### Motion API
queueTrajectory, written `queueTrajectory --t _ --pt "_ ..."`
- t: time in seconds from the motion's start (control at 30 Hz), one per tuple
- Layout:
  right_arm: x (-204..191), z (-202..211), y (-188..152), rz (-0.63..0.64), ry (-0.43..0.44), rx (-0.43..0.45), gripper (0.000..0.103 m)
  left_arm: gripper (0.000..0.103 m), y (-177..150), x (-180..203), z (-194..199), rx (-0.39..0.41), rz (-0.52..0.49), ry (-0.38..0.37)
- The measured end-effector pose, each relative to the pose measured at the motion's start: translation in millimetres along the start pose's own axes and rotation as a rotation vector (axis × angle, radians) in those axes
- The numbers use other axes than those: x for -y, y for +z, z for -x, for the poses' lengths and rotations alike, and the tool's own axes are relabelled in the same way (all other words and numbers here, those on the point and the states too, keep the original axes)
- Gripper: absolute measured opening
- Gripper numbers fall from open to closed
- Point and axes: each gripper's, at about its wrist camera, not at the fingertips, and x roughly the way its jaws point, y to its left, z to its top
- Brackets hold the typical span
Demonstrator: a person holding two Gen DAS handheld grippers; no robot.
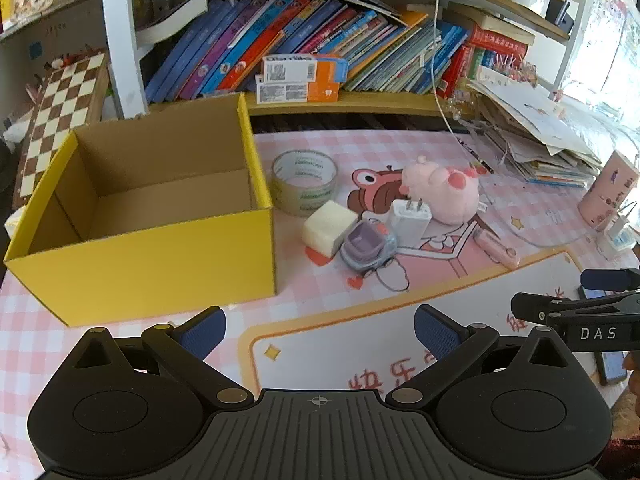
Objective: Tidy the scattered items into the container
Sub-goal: 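Move the left tool toward the lavender toy truck while the right tool approaches the pink cylinder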
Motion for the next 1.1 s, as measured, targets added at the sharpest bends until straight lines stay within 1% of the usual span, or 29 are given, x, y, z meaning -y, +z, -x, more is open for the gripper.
queueTrajectory --t 0.27,0.4,0.5,0.67,0.8,1.0,1.1 --pt "28 -6 9 0.027 0.011 0.066 0.103 0.102 13 26 -7 0.058 -0.006 0.024" --pt "43 -9 13 0.04 0.016 0.098 0.103 0.102 23 38 -13 0.089 0.004 0.02" --pt "53 -11 16 0.051 0.022 0.124 0.103 0.102 26 50 -17 0.099 -0.025 0.008" --pt "62 -18 15 0.074 0.034 0.18 0.103 0.102 28 71 -25 0.127 -0.113 -0.01" --pt "68 -26 11 0.09 0.038 0.223 0.103 0.102 32 79 -31 0.138 -0.142 -0.033" --pt "83 -45 11 0.011 0.096 0.194 0.103 0.102 33 87 -44 0.134 -0.186 -0.014" --pt "87 -53 10 -0.015 0.115 0.176 0.103 0.102 30 97 -51 0.122 -0.25 -0.023"
